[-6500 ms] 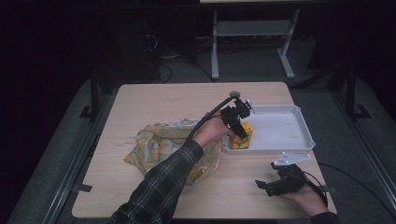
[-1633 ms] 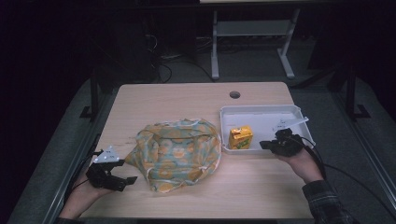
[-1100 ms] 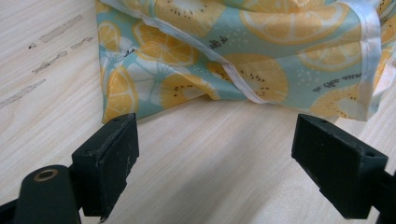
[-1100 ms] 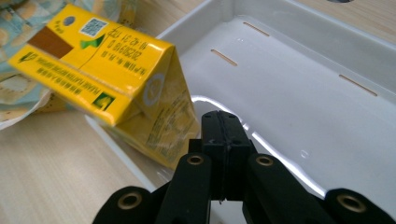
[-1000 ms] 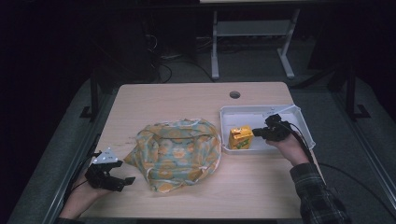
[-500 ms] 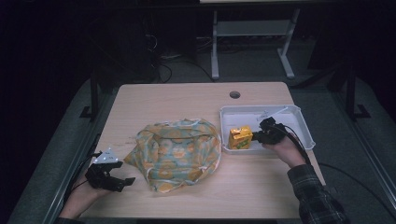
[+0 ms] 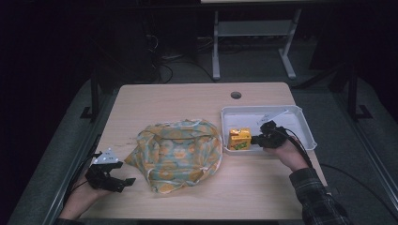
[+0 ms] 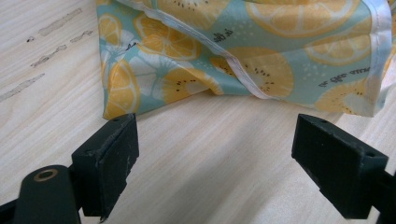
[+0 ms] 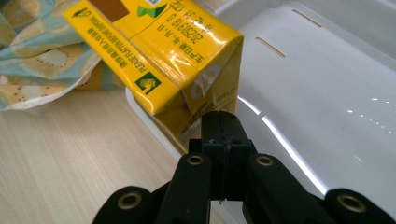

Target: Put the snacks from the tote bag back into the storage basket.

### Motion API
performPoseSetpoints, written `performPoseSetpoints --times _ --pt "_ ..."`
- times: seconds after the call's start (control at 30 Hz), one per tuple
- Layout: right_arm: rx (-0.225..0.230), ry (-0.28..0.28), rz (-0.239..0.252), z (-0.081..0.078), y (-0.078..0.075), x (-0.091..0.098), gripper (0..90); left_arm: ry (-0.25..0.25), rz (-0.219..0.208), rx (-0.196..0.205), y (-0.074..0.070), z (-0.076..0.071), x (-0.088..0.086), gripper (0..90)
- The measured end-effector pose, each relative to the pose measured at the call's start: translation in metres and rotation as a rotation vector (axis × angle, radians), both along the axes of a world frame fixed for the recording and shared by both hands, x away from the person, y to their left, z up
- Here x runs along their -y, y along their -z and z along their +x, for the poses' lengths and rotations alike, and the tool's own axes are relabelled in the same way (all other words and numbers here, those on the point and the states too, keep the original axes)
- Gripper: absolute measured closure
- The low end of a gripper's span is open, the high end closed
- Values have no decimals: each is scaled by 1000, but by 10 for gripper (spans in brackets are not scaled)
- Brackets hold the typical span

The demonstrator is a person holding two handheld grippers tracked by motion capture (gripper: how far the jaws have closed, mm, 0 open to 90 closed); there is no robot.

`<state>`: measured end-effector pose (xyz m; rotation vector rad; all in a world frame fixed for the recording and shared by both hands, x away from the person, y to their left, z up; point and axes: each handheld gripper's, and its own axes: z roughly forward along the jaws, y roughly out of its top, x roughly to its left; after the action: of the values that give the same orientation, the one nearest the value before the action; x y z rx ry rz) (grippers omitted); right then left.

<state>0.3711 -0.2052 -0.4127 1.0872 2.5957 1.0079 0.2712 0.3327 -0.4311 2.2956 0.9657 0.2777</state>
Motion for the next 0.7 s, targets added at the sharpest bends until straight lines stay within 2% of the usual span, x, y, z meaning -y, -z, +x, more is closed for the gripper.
performPoseSetpoints --times 0.43,0.63,0.7 --pt "10 -7 5 -2 -1 0 887 7 1 -6 1 0 1 144" --pt "29 31 14 -11 -6 7 808 6 -9 -7 -1 1 2 144" --pt "40 51 25 -14 -8 10 728 4 -7 -6 -1 2 3 144"
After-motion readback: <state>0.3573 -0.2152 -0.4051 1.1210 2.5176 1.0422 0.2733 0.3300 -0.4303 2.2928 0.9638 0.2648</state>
